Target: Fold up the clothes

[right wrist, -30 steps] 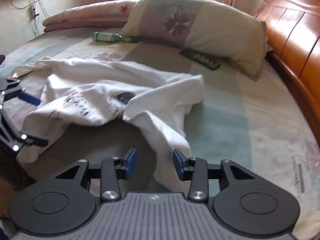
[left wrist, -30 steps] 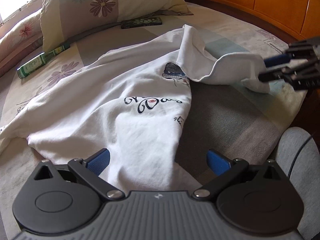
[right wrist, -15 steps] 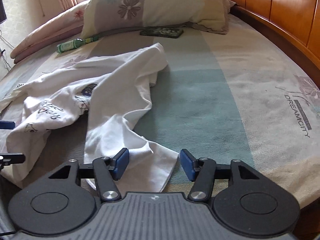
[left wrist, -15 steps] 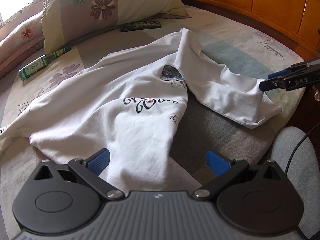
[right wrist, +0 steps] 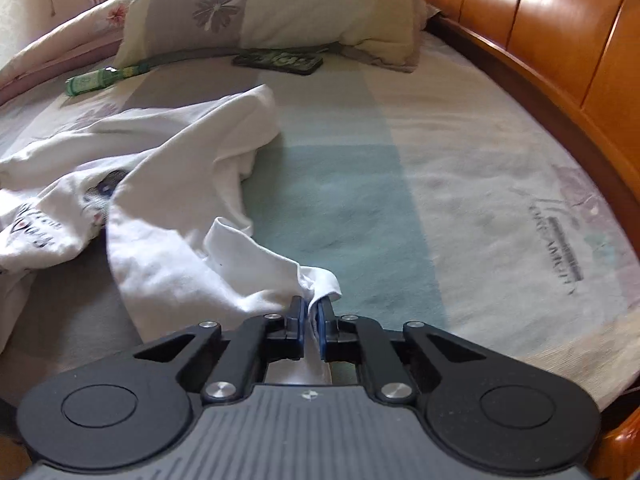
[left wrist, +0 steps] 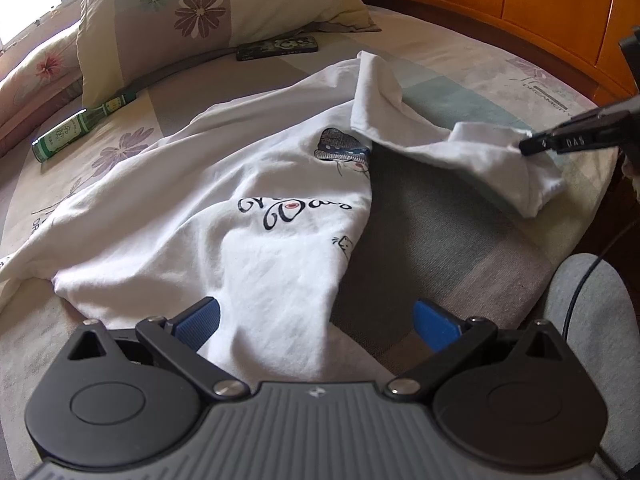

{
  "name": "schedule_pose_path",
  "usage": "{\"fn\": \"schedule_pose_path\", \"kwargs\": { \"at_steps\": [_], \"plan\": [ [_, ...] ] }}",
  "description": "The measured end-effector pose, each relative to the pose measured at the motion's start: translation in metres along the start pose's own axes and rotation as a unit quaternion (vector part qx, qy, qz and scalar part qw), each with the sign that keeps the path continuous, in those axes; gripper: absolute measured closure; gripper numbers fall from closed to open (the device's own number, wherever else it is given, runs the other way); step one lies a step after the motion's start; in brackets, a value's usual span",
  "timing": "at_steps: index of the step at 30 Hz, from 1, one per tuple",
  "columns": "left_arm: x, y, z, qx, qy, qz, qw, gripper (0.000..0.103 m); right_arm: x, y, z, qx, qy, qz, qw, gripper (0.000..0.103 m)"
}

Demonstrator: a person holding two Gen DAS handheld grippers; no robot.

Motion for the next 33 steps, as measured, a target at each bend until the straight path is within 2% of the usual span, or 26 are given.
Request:
{"fn": "schedule_pose_path", "kwargs": {
  "at_steps": [9, 18, 22, 24, 27, 30, 33],
  "plan": [
    [-0.005, 0.0, 0.003, -0.001, 0.0, -0.004, 1.0, 0.001, -0.055, -0.08, 0.016, 0.147, -0.017, -0.026, 0.989, 0.094],
    [-0.008, 0.006, 0.01, -0.007, 0.0, -0.017, 0.9998, 0.001, -0.093, -0.143, 0.032, 0.241, -0.023, -0.013, 0.97, 0.094],
    [-0.011, 0.008, 0.009, -0.006, -0.004, -0.021, 0.9998, 0.001, -0.097, -0.158, 0.036, 0.264, -0.023, 0.026, 0.964, 0.093],
    [-0.011, 0.009, 0.007, -0.005, -0.006, -0.021, 0.9998, 0.001, -0.095, -0.152, 0.033, 0.251, -0.027, 0.033, 0.967, 0.088],
    [-0.012, 0.011, 0.005, -0.004, -0.01, -0.02, 0.9997, 0.001, -0.088, -0.129, 0.023, 0.21, -0.038, 0.032, 0.976, 0.071],
    [-0.012, 0.013, 0.0, -0.005, -0.017, -0.02, 0.9996, 0.001, -0.082, -0.105, 0.012, 0.167, -0.047, 0.029, 0.984, 0.066],
    [-0.011, 0.015, -0.009, -0.004, -0.028, -0.025, 0.9993, 0.001, -0.082, -0.065, 0.002, 0.105, -0.051, 0.013, 0.993, 0.059]
  ]
}}
Point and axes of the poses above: each gripper's, at about its wrist camera, not at the fingertips, and z roughly the way its jaws point, y to its left, x to its underside, the point moved 1 cm from there along z, roughly the way its jaws point, and after that the axes turned 6 degrees about -y, right-handed, at the moved point
